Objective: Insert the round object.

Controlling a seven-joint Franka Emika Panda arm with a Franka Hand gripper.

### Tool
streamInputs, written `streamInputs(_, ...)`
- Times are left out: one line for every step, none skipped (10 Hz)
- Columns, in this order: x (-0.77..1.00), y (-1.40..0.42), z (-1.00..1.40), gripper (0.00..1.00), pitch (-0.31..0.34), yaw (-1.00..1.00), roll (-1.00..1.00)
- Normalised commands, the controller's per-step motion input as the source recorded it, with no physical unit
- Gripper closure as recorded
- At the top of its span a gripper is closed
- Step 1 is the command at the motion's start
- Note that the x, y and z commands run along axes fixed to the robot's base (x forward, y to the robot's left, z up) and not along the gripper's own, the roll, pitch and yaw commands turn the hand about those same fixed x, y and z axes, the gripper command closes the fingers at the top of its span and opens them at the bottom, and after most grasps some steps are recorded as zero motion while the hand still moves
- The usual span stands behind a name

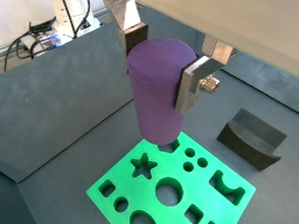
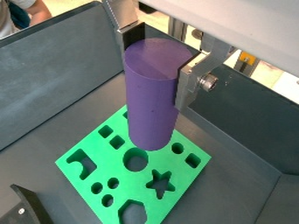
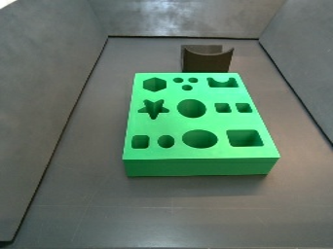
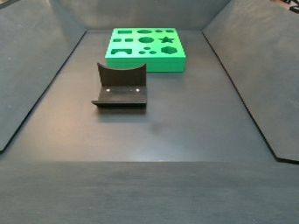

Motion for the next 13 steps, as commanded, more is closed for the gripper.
streamInputs(0.35,-0.18,-1.0,1.0,-0.013,0.0,0.0)
streamInputs(0.37,-0.19,-1.0,1.0,-0.016,0.0,0.0)
streamInputs(0.42,-0.18,-1.0,1.0,-0.003,0.0,0.0)
streamInputs(0.46,-0.11,-1.0,1.0,0.0,0.0,0.0)
streamInputs(0.29,0.03,-1.0,1.0,0.0,0.0,0.0)
streamInputs(-0.12,0.2,-1.0,1.0,-0.106,0.0,0.0)
streamInputs(-0.14,0.14,-0.93,1.0,-0.1,0.0,0.0)
streamInputs(0.0,0.05,-0.83,1.0,-0.027,0.0,-0.01)
streamInputs(0.08,0.0,-0.75,1.0,0.0,0.0,-0.02)
streamInputs(0.23,0.0,-0.75,1.0,0.0,0.0,-0.03)
streamInputs(0.44,0.0,-0.72,1.0,0.043,0.0,0.0)
streamInputs(0.46,0.07,-0.6,1.0,0.099,0.0,0.01)
streamInputs(0.15,0.15,-0.52,1.0,0.06,0.0,0.03)
